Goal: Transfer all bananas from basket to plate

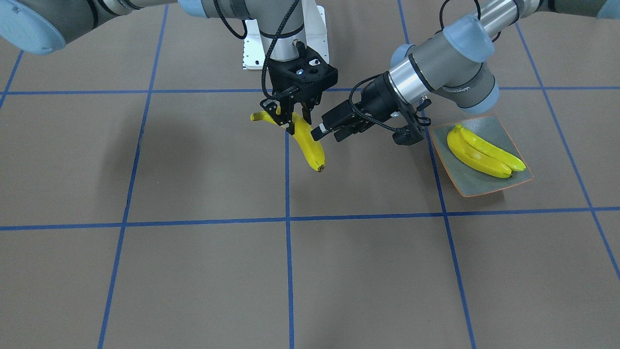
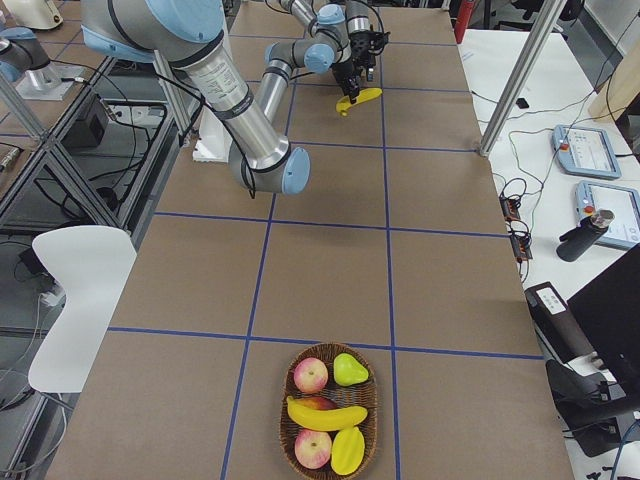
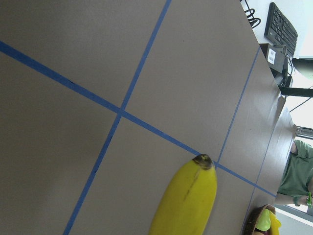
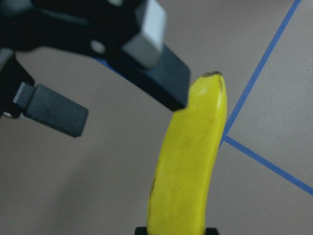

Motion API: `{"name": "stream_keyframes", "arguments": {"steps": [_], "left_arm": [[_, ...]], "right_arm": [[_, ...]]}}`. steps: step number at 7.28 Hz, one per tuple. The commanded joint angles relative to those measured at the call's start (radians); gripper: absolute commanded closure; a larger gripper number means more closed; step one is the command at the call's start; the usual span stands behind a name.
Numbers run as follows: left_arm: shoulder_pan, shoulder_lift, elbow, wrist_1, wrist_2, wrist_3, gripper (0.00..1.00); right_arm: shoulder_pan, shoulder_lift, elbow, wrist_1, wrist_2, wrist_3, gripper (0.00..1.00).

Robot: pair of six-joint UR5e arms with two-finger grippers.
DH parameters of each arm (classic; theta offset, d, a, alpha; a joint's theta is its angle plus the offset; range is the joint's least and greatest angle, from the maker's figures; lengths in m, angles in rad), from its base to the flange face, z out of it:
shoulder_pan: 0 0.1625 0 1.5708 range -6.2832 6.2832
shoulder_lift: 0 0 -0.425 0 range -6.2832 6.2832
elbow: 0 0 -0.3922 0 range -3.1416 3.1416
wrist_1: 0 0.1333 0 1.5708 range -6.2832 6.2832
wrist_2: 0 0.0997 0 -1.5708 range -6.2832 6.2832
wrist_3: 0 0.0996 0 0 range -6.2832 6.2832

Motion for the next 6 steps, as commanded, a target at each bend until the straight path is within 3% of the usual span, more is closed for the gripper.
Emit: {"name": "stream_keyframes", "arguments": {"steps": [1,6], "left_arm": [[0.007,-0.006,0.016,0.001,0.004,0.0,0.01],[0.016,-0.021,0.022,0.006,0.004,-0.001,0.03]], "right_arm": [[-0.003,0.007,-0.005,0.001,0.001,0.0,1.0],[-0.004,0.009,-0.001,0.0,0.004,-0.001,1.0]]}}
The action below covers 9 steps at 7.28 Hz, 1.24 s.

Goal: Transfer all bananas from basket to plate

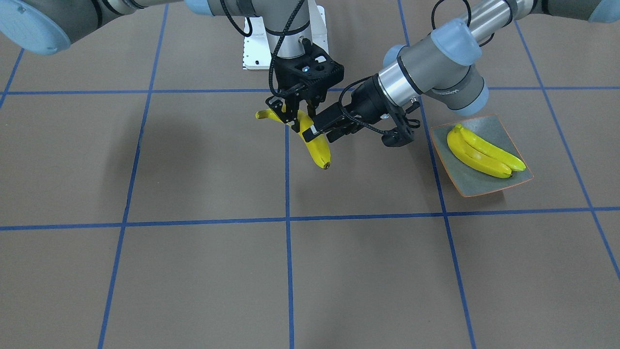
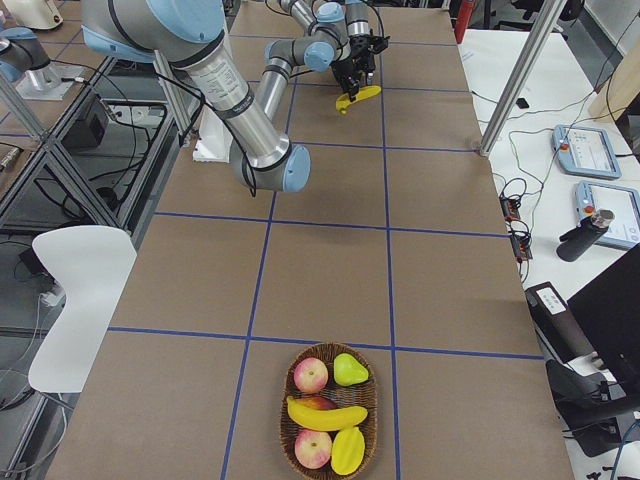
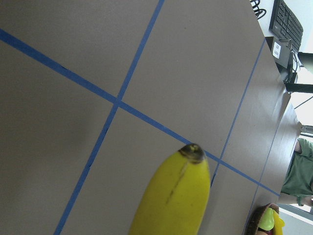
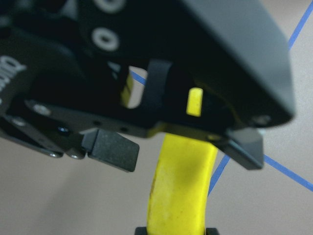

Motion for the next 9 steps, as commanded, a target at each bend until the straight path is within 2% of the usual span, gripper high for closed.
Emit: {"name": "stream_keyframes", "arguments": {"steps": [1,3,4,6,9], "left_arm": [[0.01,-0.003,0.007,0.0,0.0,0.0,0.05],[0.012,-0.026,0.033,0.005,0.005,0.0,0.07],[0.017,-0.026,0.034,0.005,0.006,0.0,0.1],[0.018,-0.026,0.039,0.006,0.006,0.0,0.22],[0.027,-0.026,0.042,0.006,0.006,0.0,0.28]], "right_arm": [[0.001,0.0,0.003,0.0,0.001,0.0,1.0],[-0.001,0.0,0.005,0.0,0.001,0.0,1.0],[-0.001,0.0,0.006,-0.001,0.001,0.0,1.0],[0.001,0.0,0.006,-0.001,0.001,-0.001,1.0],[0.001,0.0,0.008,-0.001,0.003,0.0,1.0]]}}
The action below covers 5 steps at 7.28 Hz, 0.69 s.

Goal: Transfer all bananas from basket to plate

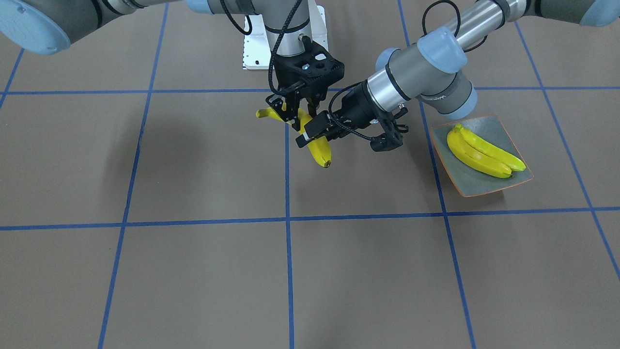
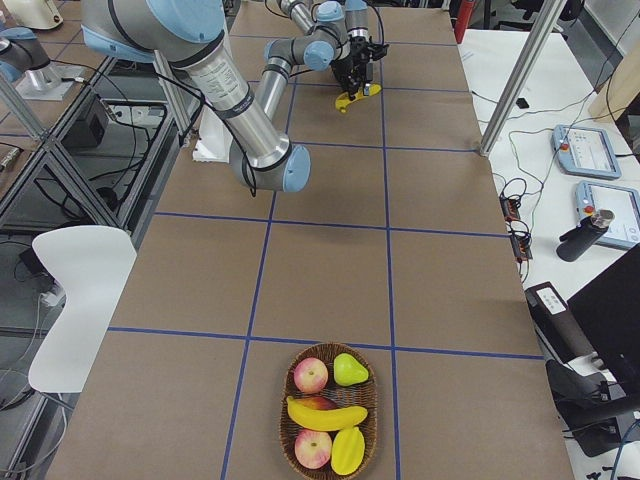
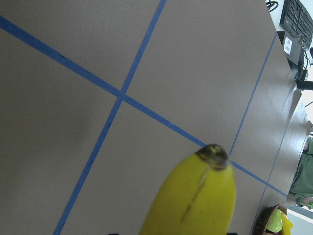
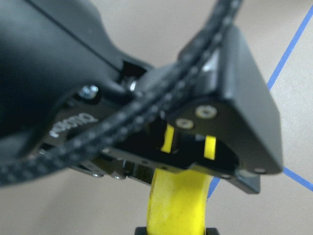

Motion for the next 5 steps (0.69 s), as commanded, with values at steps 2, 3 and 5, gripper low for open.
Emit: {"name": "stream_keyframes", "arguments": {"steps": [2,3,5], "left_arm": [[0.001,0.003,0.001,-0.001,-0.001,0.0,0.49],[0.001,0.005,-0.002,-0.001,-0.006,0.002,0.76],[0.001,0.011,-0.004,0.001,-0.014,0.0,1.0]], "right_arm": [[0.0,0.0,0.0,0.0,0.0,0.0,1.0],[0.002,0.0,0.001,0.001,0.002,0.0,1.0],[0.002,0.0,0.001,0.001,0.005,0.0,1.0]]}}
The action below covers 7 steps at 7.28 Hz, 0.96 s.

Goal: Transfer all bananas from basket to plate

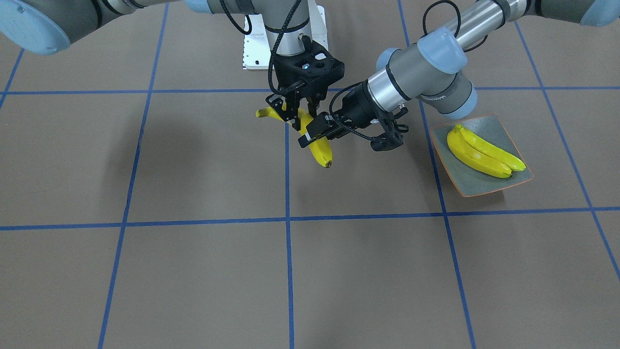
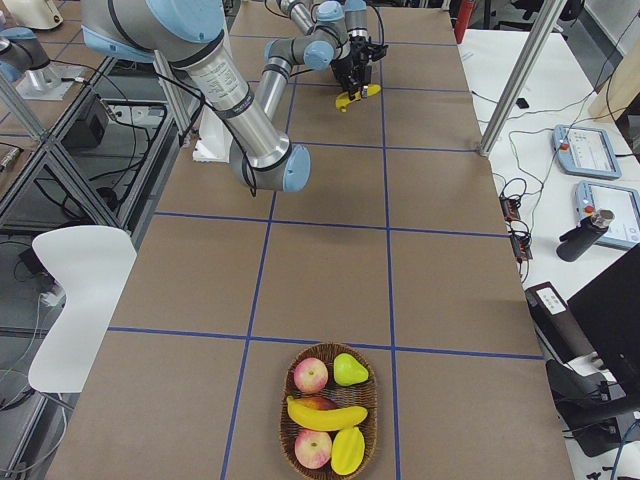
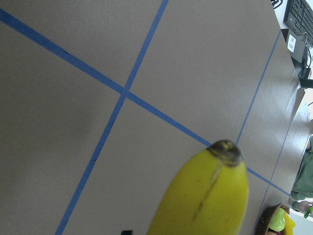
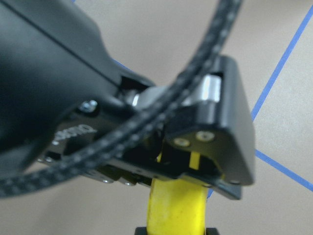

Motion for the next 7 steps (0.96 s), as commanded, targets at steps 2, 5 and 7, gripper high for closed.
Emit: {"name": "stream_keyframes", "arguments": {"steps": [2,5,7], "left_arm": [[0.0,0.003,-0.004,0.021,-0.008,-0.009,1.0],[-0.002,0.007,-0.01,0.032,-0.009,-0.009,1.0],[-0.002,0.009,-0.007,0.032,-0.008,-0.009,1.0]], "right_arm": [[-0.001,-0.003,0.0,0.008,-0.002,0.075,0.02],[-0.001,-0.002,0.003,0.031,0.001,0.097,0.01],[0.001,-0.006,0.038,0.025,0.006,0.095,0.01]]}}
